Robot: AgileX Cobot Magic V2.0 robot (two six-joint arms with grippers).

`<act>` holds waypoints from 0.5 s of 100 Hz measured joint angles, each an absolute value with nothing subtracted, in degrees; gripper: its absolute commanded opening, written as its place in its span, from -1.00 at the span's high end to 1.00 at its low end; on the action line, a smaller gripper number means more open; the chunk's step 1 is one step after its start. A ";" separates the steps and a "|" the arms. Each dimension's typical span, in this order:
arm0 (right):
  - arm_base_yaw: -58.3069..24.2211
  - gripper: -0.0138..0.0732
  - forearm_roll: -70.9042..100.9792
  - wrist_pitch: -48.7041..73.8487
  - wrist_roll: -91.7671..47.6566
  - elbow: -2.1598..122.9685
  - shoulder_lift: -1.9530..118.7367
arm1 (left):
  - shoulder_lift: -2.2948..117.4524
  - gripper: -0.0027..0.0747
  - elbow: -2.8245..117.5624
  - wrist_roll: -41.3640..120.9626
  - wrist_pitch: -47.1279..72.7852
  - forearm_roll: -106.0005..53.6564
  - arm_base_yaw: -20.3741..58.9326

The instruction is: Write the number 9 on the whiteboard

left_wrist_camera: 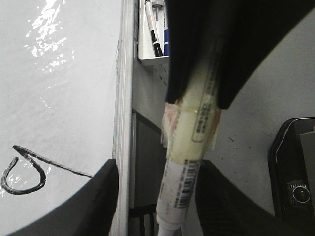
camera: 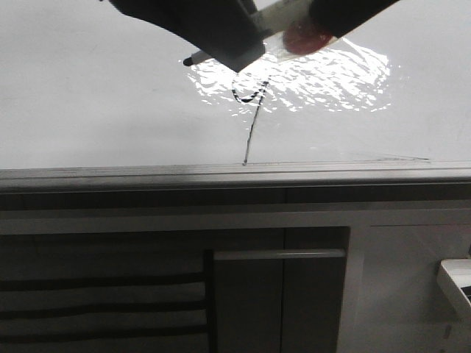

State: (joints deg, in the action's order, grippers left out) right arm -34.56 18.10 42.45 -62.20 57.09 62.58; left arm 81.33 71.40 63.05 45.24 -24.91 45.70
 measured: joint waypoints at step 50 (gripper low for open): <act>-34.56 0.79 17.82 42.00 -62.20 57.09 62.70 | 81.33 0.72 71.40 63.42 46.09 -24.15 45.81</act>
State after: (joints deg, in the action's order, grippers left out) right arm -34.56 17.82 42.00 -62.20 57.09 62.70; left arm 81.33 71.40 63.42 46.09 -24.15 45.81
